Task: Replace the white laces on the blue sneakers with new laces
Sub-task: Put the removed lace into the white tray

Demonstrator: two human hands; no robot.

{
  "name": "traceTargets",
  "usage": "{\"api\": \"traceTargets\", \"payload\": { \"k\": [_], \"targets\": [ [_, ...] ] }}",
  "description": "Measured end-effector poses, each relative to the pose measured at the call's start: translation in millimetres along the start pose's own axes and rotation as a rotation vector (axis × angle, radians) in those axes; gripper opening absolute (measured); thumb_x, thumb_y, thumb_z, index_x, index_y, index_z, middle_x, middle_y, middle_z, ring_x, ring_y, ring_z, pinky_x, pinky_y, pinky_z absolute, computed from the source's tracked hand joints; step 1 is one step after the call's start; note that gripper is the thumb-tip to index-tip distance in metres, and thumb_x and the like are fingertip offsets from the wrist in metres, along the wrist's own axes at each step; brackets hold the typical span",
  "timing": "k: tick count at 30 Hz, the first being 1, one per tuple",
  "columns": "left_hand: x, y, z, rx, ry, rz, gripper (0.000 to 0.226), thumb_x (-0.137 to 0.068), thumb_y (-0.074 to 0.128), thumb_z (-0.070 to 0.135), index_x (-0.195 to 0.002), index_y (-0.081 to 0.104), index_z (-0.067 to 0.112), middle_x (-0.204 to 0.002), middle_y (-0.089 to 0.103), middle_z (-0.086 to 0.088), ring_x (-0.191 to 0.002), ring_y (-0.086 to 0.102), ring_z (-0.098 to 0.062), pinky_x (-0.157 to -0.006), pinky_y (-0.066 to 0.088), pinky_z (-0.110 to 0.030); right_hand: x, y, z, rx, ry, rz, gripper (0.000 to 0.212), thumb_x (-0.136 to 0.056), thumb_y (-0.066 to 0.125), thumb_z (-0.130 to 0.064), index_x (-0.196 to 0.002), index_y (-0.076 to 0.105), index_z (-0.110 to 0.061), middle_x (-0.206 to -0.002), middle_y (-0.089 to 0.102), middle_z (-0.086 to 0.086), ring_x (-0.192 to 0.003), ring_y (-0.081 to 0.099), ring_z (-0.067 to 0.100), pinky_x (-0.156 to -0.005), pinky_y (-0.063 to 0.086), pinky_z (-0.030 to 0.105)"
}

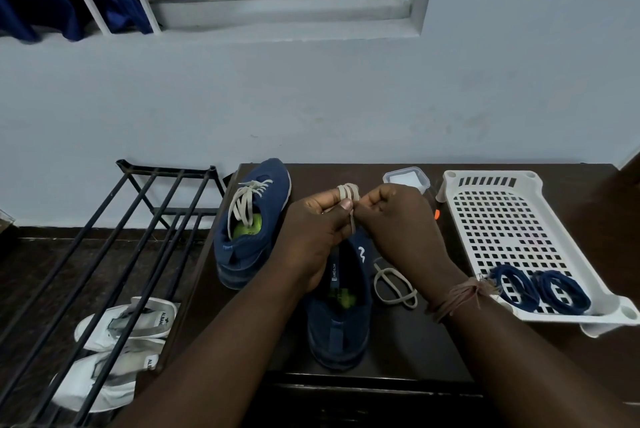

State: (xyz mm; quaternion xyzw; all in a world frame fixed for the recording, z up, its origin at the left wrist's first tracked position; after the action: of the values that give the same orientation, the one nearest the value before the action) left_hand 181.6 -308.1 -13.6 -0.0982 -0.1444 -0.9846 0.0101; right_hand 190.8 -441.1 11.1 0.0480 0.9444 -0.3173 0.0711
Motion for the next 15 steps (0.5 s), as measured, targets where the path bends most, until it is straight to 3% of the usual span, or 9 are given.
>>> {"api": "traceTargets", "payload": {
  "k": [4, 7, 9, 12, 15],
  "targets": [
    [1.3, -0.2, -2.6, -0.058, 0.004, -0.032, 0.029, -0.106, 0.047, 0.003, -0.127, 0.066, 0.007, -0.12, 0.073, -0.007, -0.117, 0.066, -0.02, -0.1, 0.054, -0.034, 2.8, 1.3, -6.4, 0.154, -0.124, -0.086, 0.023, -0.09, 0.063, -0.023, -0.071, 0.065, -0.011, -0.064, 0.064, 0.001, -0.059, 0.059, 0.015, -0.058, 0.045, 0.029],
    [0.3, -1.4, -2.6, -0.097, -0.014, -0.06, 0.029, -0.105, 0.048, 0.003, -0.125, 0.068, 0.008, -0.121, 0.073, -0.01, -0.116, 0.067, -0.023, -0.102, 0.054, -0.037, 1.3, 0.3, -5.0, 0.061, -0.116, -0.219, 0.02, -0.089, 0.061, -0.017, -0.07, 0.066, -0.013, -0.056, 0.061, -0.003, -0.047, 0.052, 0.006, -0.048, 0.041, 0.021],
    [0.9, -3.6, -1.7, -0.105, -0.029, -0.059, 0.027, -0.103, 0.052, 0.004, -0.12, 0.071, 0.01, -0.117, 0.075, -0.011, -0.106, 0.071, -0.018, -0.096, 0.056, -0.034, -0.1, -2.0, -1.8, 0.031, -0.12, -0.318, 0.022, -0.091, 0.059, -0.015, -0.07, 0.066, -0.012, -0.05, 0.055, -0.004, -0.043, 0.045, 0.003, -0.046, 0.039, 0.021],
    [0.2, -6.7, -3.1, -0.079, -0.062, -0.045, 0.021, -0.1, 0.057, 0.004, -0.113, 0.073, 0.006, -0.106, 0.076, -0.012, -0.089, 0.071, -0.017, -0.082, 0.059, -0.03, -0.4, -4.1, -0.6, 0.096, -0.188, -0.375, 0.019, -0.089, 0.058, -0.01, -0.072, 0.065, -0.006, -0.057, 0.057, 0.005, -0.049, 0.046, 0.008, -0.052, 0.044, 0.035],
    [-4.1, -8.7, 0.1, 0.071, -0.101, 0.046, 0.019, -0.1, 0.056, 0.003, -0.116, 0.068, -0.001, -0.104, 0.075, -0.012, -0.088, 0.071, -0.015, -0.073, 0.06, -0.025, 1.4, -3.3, -6.4, 0.124, -0.236, -0.339, 0.018, -0.09, 0.061, -0.014, -0.073, 0.069, -0.014, -0.058, 0.058, -0.002, -0.052, 0.048, 0.005, -0.052, 0.041, 0.021]
  ]
}}
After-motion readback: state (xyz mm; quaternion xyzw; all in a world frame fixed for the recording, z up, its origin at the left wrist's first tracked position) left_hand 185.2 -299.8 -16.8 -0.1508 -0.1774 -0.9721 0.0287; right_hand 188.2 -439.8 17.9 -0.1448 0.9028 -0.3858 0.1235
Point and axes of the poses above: each hand's wrist, its own x-axis away from the middle knuckle, its own y-axis out of the palm, z = x × y, the point moved 3 cm from there along -x, towards the middle knuckle
